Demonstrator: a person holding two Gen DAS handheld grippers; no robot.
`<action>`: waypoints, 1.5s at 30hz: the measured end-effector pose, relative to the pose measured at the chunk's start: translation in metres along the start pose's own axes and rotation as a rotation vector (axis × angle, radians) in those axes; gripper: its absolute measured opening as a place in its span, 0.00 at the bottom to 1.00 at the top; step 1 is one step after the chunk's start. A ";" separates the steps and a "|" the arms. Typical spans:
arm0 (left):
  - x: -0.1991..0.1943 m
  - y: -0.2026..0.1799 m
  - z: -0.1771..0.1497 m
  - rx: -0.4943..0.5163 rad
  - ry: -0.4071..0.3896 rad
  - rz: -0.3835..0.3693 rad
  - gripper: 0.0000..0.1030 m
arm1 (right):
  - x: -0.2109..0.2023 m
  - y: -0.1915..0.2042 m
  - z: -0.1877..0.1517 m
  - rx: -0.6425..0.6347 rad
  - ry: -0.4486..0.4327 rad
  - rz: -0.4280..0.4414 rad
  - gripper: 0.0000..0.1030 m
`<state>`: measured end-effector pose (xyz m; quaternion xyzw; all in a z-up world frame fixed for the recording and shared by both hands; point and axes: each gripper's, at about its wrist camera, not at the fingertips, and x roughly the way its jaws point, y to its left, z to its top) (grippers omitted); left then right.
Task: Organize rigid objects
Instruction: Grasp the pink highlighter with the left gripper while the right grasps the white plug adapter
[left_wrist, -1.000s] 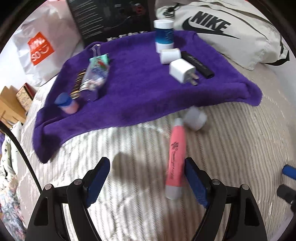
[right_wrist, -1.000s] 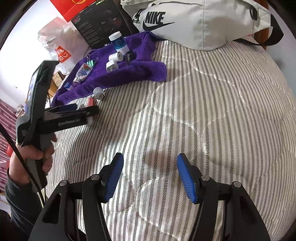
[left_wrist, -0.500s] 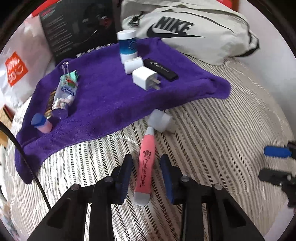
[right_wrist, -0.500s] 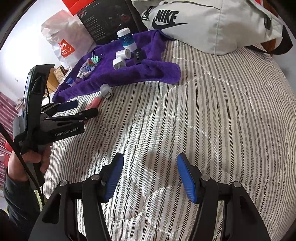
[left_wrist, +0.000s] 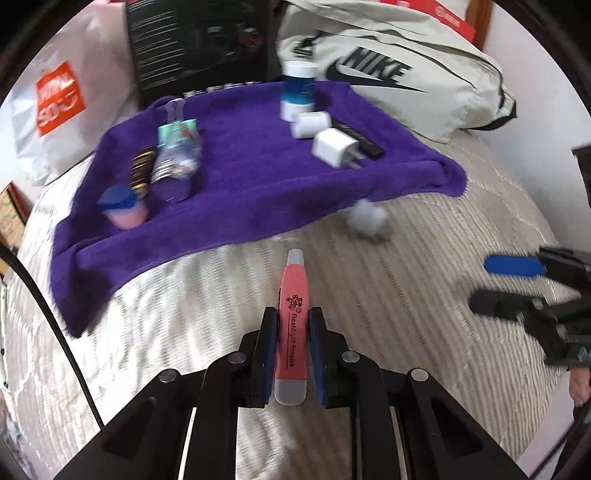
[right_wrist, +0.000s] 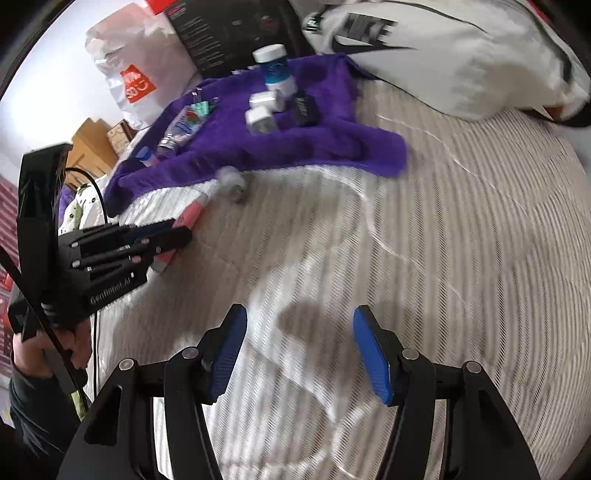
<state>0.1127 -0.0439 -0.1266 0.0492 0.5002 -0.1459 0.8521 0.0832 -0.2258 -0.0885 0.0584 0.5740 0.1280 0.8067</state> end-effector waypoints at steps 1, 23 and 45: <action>-0.001 0.004 -0.002 -0.005 0.001 0.007 0.16 | 0.003 0.004 0.003 -0.011 -0.005 0.001 0.58; -0.009 0.044 -0.016 -0.052 0.024 0.015 0.16 | 0.067 0.056 0.074 -0.231 -0.070 -0.028 0.44; -0.025 0.061 -0.005 -0.082 -0.024 -0.028 0.16 | 0.048 0.057 0.064 -0.261 -0.019 -0.026 0.25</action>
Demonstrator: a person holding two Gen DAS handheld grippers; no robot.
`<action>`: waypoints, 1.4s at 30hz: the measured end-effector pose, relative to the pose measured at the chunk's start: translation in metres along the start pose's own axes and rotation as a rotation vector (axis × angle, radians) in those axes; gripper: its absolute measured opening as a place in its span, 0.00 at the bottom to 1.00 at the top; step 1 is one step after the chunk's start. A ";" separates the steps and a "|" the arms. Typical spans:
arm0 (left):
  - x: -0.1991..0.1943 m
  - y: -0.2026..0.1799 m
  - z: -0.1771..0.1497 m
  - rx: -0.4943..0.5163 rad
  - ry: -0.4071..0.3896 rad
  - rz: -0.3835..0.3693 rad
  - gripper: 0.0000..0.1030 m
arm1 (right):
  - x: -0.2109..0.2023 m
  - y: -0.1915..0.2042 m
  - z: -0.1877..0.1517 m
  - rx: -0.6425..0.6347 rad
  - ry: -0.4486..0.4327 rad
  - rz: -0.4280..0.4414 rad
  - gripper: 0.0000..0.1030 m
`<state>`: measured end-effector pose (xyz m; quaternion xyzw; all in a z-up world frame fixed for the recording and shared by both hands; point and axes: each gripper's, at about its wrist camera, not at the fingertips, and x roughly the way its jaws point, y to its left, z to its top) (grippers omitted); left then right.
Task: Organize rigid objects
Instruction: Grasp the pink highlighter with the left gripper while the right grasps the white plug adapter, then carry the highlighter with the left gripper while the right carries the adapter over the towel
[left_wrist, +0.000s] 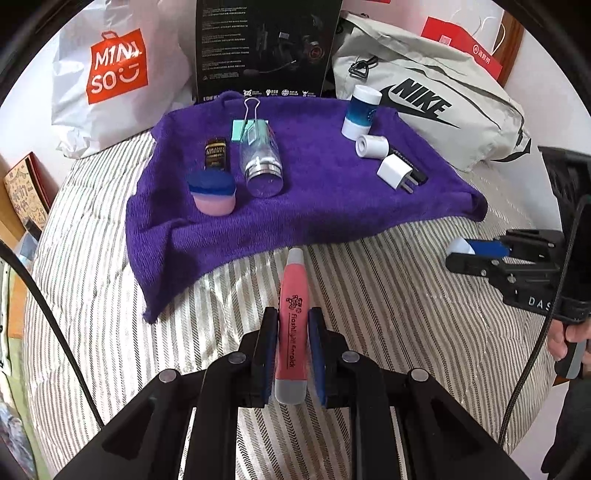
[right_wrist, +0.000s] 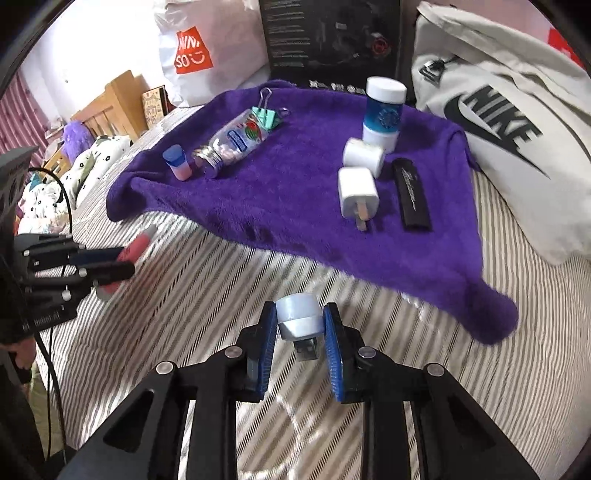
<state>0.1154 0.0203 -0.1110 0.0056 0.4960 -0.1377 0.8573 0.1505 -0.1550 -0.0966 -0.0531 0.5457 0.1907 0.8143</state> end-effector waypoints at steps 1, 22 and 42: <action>0.000 0.001 0.002 -0.001 -0.001 -0.002 0.16 | -0.001 -0.002 -0.002 0.008 0.001 0.009 0.25; 0.001 -0.008 0.079 0.044 -0.045 -0.010 0.16 | -0.016 -0.013 0.029 0.015 -0.051 0.082 0.25; 0.070 -0.012 0.118 0.078 0.036 -0.067 0.16 | 0.036 -0.021 0.085 0.000 -0.005 0.123 0.25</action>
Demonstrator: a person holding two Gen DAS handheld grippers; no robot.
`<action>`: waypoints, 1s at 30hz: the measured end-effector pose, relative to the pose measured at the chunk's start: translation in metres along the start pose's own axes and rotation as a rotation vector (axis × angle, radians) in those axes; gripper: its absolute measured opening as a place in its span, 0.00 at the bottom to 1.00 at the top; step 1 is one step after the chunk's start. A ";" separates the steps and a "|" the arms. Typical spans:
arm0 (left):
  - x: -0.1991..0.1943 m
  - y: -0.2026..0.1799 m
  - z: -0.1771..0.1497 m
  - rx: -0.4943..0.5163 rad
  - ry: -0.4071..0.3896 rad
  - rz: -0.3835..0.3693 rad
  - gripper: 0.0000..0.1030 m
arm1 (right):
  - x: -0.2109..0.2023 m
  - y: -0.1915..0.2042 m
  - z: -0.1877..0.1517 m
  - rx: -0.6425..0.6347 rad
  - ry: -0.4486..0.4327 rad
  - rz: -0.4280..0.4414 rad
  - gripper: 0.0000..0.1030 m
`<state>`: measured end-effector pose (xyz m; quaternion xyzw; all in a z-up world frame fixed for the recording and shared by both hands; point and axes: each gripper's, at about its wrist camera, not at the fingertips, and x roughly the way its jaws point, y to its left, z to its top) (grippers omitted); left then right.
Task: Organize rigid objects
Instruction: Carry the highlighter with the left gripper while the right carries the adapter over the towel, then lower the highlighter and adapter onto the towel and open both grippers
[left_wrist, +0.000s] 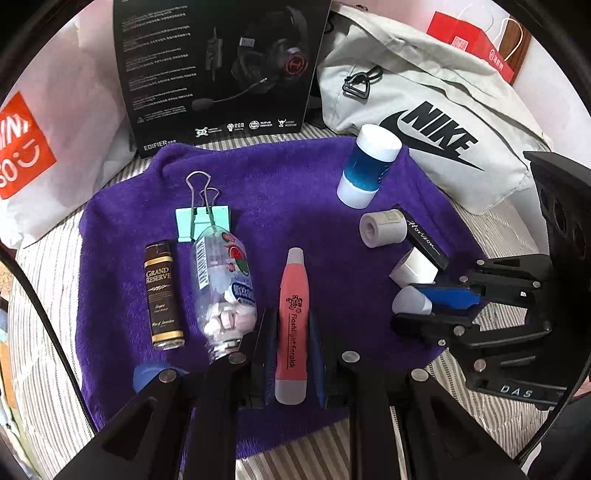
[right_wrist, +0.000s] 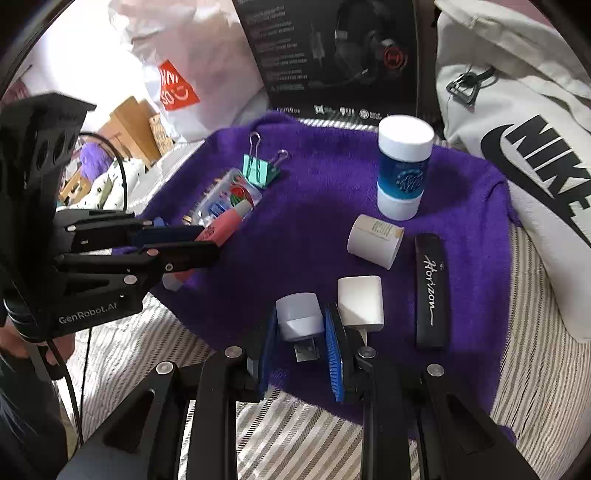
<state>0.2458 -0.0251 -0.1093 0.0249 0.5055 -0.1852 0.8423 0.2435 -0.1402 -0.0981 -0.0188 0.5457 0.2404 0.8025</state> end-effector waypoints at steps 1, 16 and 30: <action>0.002 0.000 0.001 0.003 0.003 0.002 0.16 | 0.002 0.000 0.000 -0.002 0.006 0.003 0.25; 0.027 -0.003 0.011 0.055 0.057 0.007 0.17 | 0.014 -0.002 0.002 -0.052 0.036 0.016 0.25; 0.023 -0.002 0.004 0.049 0.045 -0.006 0.29 | 0.013 -0.005 -0.001 -0.089 0.037 0.045 0.25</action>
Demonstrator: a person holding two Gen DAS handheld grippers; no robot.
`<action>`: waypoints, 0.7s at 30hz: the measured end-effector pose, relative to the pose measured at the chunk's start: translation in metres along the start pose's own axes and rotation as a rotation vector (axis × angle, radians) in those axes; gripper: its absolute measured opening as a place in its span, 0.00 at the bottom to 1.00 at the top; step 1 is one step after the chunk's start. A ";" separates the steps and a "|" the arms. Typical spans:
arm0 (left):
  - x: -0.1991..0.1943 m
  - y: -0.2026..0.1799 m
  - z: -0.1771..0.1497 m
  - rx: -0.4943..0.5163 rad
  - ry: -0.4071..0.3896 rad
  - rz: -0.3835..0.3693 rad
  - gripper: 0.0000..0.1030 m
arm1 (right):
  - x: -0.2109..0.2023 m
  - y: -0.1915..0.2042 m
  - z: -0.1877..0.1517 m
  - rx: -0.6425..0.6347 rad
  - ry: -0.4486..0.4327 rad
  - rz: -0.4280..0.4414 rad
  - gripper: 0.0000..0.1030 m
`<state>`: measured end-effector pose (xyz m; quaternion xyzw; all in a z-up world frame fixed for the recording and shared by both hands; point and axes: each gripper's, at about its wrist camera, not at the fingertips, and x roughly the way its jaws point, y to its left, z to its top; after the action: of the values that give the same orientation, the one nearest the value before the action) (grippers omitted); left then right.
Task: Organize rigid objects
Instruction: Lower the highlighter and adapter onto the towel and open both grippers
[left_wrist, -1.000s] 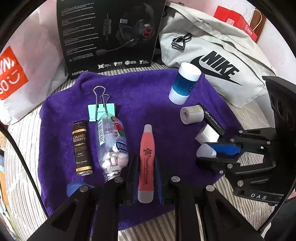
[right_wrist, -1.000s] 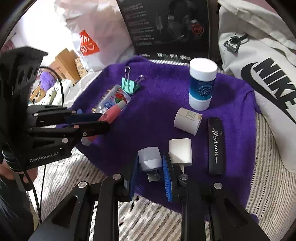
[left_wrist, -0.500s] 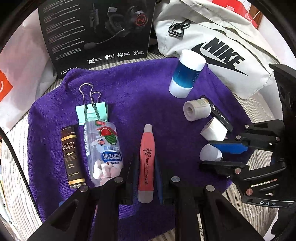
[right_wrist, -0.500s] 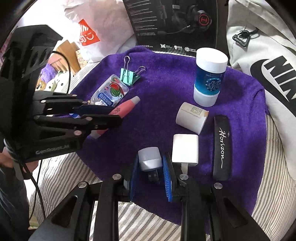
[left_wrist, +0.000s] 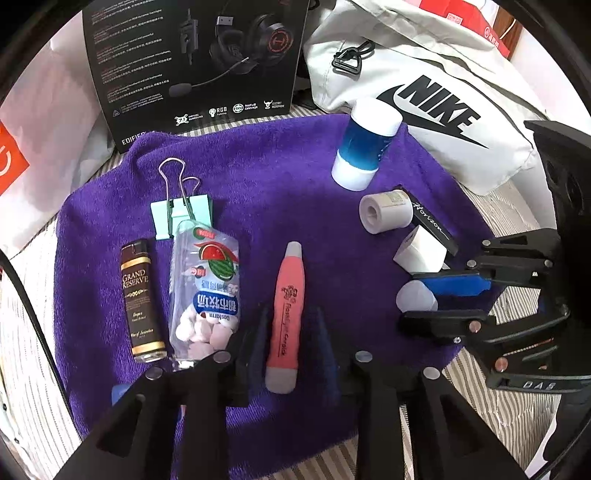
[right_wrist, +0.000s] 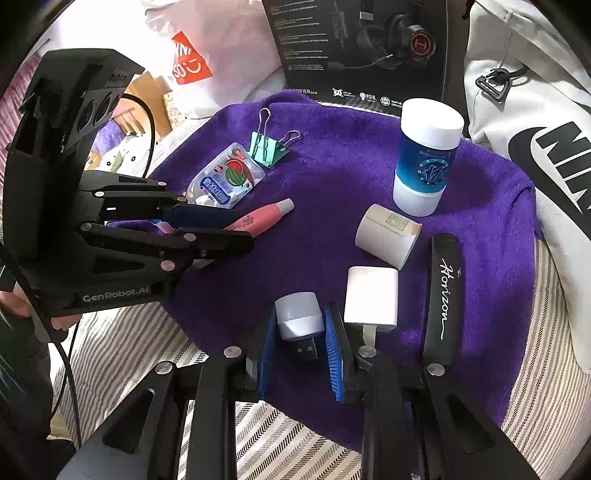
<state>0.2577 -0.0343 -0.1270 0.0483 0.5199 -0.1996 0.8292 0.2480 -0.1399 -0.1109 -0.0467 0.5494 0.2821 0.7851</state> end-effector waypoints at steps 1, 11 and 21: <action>-0.001 -0.001 -0.001 -0.001 0.001 0.000 0.30 | 0.000 -0.001 0.000 0.004 0.004 0.003 0.26; -0.013 -0.008 -0.006 -0.032 0.012 0.014 0.61 | -0.010 -0.008 -0.001 0.061 0.043 -0.026 0.39; -0.056 -0.023 -0.018 -0.050 -0.033 0.114 0.86 | -0.041 -0.008 -0.013 0.132 0.015 -0.059 0.60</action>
<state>0.2129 -0.0345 -0.0830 0.0538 0.5076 -0.1399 0.8485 0.2318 -0.1678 -0.0818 -0.0132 0.5710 0.2219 0.7903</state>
